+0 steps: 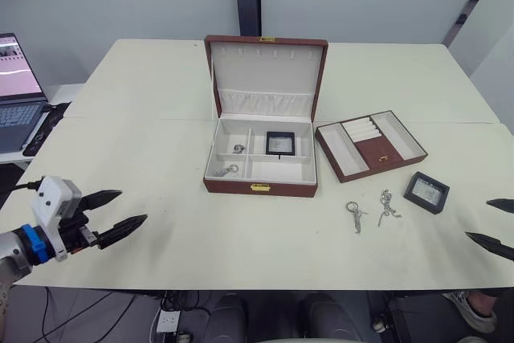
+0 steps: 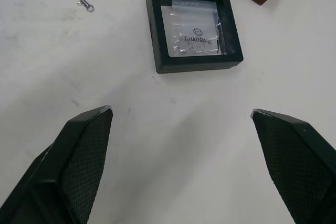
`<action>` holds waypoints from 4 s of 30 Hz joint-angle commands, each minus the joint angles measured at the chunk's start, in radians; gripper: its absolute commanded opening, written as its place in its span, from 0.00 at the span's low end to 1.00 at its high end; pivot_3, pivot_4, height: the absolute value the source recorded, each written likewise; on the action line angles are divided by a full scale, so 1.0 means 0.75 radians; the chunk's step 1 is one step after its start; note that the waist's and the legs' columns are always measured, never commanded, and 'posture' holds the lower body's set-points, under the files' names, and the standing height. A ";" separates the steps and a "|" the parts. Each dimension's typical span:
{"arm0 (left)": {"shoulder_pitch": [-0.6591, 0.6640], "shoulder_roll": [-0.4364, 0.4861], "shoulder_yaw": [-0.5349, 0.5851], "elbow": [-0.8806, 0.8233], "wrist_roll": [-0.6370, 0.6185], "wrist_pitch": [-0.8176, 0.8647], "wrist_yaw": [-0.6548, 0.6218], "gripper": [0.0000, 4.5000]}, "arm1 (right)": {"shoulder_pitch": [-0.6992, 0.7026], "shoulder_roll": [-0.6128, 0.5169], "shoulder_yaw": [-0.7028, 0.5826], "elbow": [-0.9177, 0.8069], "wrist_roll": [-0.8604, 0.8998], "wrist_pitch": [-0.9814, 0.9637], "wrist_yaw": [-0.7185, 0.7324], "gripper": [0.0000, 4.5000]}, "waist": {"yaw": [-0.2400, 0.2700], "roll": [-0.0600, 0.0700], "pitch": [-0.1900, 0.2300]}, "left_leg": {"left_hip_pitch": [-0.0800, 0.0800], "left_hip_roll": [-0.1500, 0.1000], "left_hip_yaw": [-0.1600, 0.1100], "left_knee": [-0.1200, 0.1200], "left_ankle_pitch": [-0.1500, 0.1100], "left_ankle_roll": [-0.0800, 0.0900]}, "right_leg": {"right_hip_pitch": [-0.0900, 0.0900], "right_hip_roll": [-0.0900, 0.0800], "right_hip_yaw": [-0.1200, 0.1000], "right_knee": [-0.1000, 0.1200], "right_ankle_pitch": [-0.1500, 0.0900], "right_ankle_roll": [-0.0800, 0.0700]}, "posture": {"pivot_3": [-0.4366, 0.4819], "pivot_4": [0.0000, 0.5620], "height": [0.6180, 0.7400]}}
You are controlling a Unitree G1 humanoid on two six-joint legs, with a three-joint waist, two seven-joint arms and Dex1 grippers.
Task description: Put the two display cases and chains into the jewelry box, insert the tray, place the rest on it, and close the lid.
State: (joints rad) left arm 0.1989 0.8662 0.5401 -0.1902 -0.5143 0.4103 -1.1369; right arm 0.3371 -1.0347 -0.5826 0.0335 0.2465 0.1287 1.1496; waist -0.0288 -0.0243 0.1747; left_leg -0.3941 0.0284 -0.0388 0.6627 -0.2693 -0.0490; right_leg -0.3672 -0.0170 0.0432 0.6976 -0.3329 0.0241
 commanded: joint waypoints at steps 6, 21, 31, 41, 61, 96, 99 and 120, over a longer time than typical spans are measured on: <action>-0.264 0.042 -0.270 -0.367 -0.205 0.057 -0.088 0.99 | -0.046 0.025 -0.010 -0.289 0.113 0.124 -0.018 1.00 | 0.000 0.000 0.000 | 0.000 0.001 0.000 0.000 0.000 0.000 | 0.001 0.005 0.001 0.000 0.000 0.000 | 0.48 0.27 1.00; -0.593 0.017 -0.565 -0.390 -0.290 0.051 -0.240 1.00 | -0.302 0.046 0.348 -0.138 0.007 0.033 -0.026 0.56 | -0.001 0.001 0.000 | 0.001 0.001 0.001 0.001 0.000 0.000 | 0.001 0.010 0.001 0.000 0.000 0.000 | 0.48 0.27 1.00; -0.581 0.005 -0.585 -0.406 -0.294 0.044 -0.204 1.00 | -0.463 0.073 0.478 0.113 -0.096 -0.146 -0.071 0.56 | -0.001 0.002 0.001 | 0.000 0.001 0.000 0.002 0.000 0.000 | 0.000 0.009 0.001 0.000 0.000 0.000 | 0.48 0.27 1.00; -0.565 0.005 -0.578 -0.431 -0.311 0.056 -0.173 1.00 | -0.493 0.064 0.506 0.195 -0.098 -0.190 -0.064 0.21 | -0.001 0.002 0.001 | 0.000 0.002 0.000 0.002 0.000 0.000 | 0.000 0.009 0.001 0.000 0.000 0.000 | 0.48 0.27 1.00; -0.454 0.062 -0.396 -0.393 -0.321 0.079 -0.111 1.00 | -0.437 -0.191 0.353 -0.427 0.198 0.441 0.086 0.00 | -0.004 0.006 0.003 | 0.000 0.002 -0.001 0.002 0.000 0.000 | 0.000 0.009 0.001 0.000 0.000 0.000 | 0.48 0.27 1.00; -0.294 0.110 -0.256 -0.362 -0.187 0.050 0.003 1.00 | -1.728 0.689 1.493 -0.043 -0.097 0.790 -0.102 0.00 | -0.006 0.006 0.006 | -0.007 0.002 -0.004 0.002 0.000 0.000 | -0.009 0.001 -0.004 0.002 0.000 0.000 | 0.48 0.27 1.00; -0.300 0.112 -0.265 -0.366 -0.183 0.048 0.009 1.00 | -1.715 0.701 1.503 -0.043 -0.111 0.795 -0.078 0.00 | -0.005 0.006 0.006 | -0.008 0.002 -0.004 0.002 0.000 0.000 | -0.009 0.001 -0.004 0.002 0.000 0.000 | 0.48 0.27 1.00; -0.296 0.116 -0.228 -0.290 -0.145 0.067 0.044 1.00 | -1.746 0.702 1.241 -0.038 -0.060 0.755 -0.041 0.62 | -0.005 0.007 0.006 | -0.008 0.002 -0.004 0.001 0.000 0.000 | -0.009 0.001 -0.004 0.002 0.000 0.000 | 0.48 0.27 1.00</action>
State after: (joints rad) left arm -0.0281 0.9398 0.3186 -0.4215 -0.6222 0.4537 -1.1204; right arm -0.9566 -0.4783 0.4155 0.0475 0.1816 0.7290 1.1106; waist -0.0327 -0.0194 0.1790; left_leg -0.3997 0.0297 -0.0423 0.6637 -0.2692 -0.0489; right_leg -0.3742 -0.0159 0.0400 0.6986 -0.3328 0.0237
